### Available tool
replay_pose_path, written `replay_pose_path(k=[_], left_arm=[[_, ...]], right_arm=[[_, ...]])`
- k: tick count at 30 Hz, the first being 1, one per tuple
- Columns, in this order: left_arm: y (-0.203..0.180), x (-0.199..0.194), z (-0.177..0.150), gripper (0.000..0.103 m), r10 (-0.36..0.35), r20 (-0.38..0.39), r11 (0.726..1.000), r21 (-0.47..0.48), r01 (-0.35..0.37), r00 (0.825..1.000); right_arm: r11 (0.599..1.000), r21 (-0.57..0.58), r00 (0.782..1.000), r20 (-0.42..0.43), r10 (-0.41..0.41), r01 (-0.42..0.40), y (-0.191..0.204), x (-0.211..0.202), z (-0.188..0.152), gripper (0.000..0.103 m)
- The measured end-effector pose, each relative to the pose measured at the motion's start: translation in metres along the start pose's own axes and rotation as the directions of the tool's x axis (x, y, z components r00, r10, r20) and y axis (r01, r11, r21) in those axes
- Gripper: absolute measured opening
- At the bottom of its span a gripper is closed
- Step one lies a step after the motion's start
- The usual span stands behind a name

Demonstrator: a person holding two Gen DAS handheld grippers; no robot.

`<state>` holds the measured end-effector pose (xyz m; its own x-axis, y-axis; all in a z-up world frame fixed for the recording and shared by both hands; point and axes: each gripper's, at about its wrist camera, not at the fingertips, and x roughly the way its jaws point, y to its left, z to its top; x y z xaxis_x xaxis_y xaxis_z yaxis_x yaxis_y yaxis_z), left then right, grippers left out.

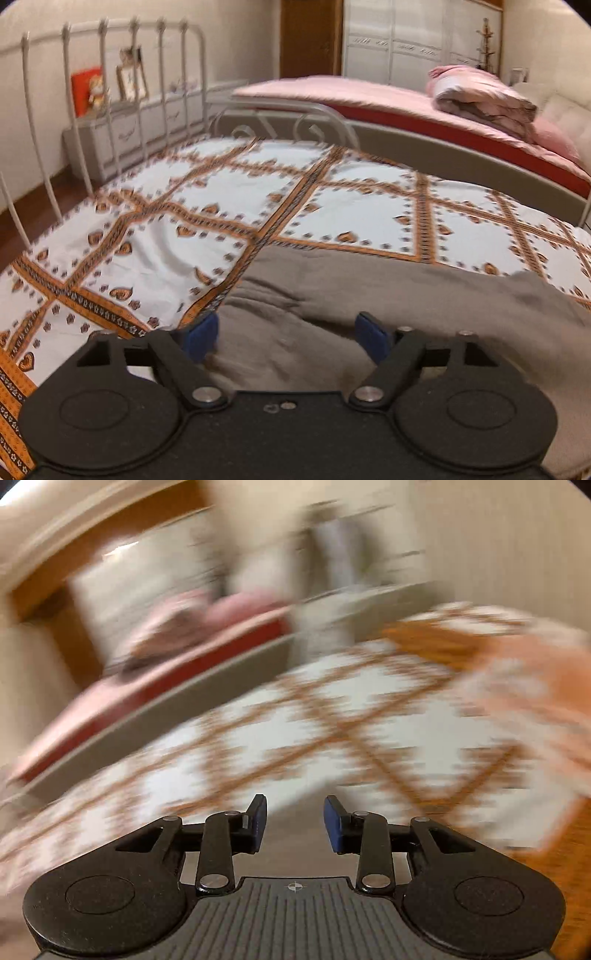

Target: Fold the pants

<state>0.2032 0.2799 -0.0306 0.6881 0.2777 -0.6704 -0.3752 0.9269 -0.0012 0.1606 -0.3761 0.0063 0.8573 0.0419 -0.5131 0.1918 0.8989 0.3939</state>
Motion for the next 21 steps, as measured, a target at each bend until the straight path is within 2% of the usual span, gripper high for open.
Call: replay_pose_path(k=[1, 3, 4, 5, 7, 11, 14, 17, 19, 20, 21], left_arm=[[0.006, 0.007, 0.004, 0.067, -0.007, -0.013, 1.0, -0.015, 0.007, 1.0], [0.012, 0.016, 0.009, 0.067, -0.005, -0.015, 1.0, -0.024, 0.005, 1.0], [0.014, 0.022, 0.012, 0.067, 0.001, -0.018, 1.0, -0.008, -0.001, 1.0], [0.015, 0.027, 0.015, 0.069, 0.011, -0.021, 1.0, 0.001, -0.011, 1.0], [0.016, 0.043, 0.019, 0.076, -0.018, -0.042, 1.0, 0.015, 0.019, 0.999], [0.019, 0.079, 0.011, 0.079, -0.054, -0.087, 0.998, 0.007, 0.055, 0.995], [0.025, 0.095, 0.012, 0.086, -0.057, -0.079, 0.997, -0.048, 0.054, 0.995], [0.017, 0.09, 0.014, 0.087, -0.02, -0.065, 1.0, -0.002, 0.02, 0.998], [0.017, 0.075, 0.019, 0.083, -0.01, -0.055, 1.0, -0.003, 0.009, 0.998], [0.015, 0.064, 0.022, 0.075, -0.008, -0.035, 1.0, 0.013, 0.008, 0.999], [0.012, 0.052, 0.024, 0.075, -0.004, -0.008, 0.999, 0.037, 0.004, 1.0]], right_arm=[[0.999, -0.031, 0.999, -0.021, 0.042, -0.043, 0.018, 0.007, -0.001, 0.037], [0.991, -0.082, 0.993, -0.056, 0.103, -0.107, 0.056, 0.026, -0.009, 0.051], [0.985, -0.096, 0.987, -0.082, 0.136, -0.143, 0.072, 0.036, -0.012, 0.065], [0.978, -0.11, 0.98, -0.108, 0.164, -0.176, 0.087, 0.046, -0.017, 0.067], [0.959, -0.153, 0.963, -0.168, 0.213, -0.239, 0.121, 0.063, -0.026, 0.067], [0.93, -0.183, 0.931, -0.245, 0.269, -0.317, 0.157, 0.086, -0.044, 0.067], [0.93, -0.199, 0.926, -0.286, 0.247, -0.309, 0.159, 0.1, -0.057, 0.067], [0.94, -0.201, 0.928, -0.31, 0.206, -0.276, 0.154, 0.11, -0.061, 0.067], [0.947, -0.18, 0.935, -0.288, 0.208, -0.266, 0.151, 0.104, -0.057, 0.067], [0.951, -0.163, 0.938, -0.273, 0.214, -0.264, 0.149, 0.101, -0.053, 0.067], [0.953, -0.145, 0.939, -0.261, 0.223, -0.266, 0.147, 0.096, -0.05, 0.067]])
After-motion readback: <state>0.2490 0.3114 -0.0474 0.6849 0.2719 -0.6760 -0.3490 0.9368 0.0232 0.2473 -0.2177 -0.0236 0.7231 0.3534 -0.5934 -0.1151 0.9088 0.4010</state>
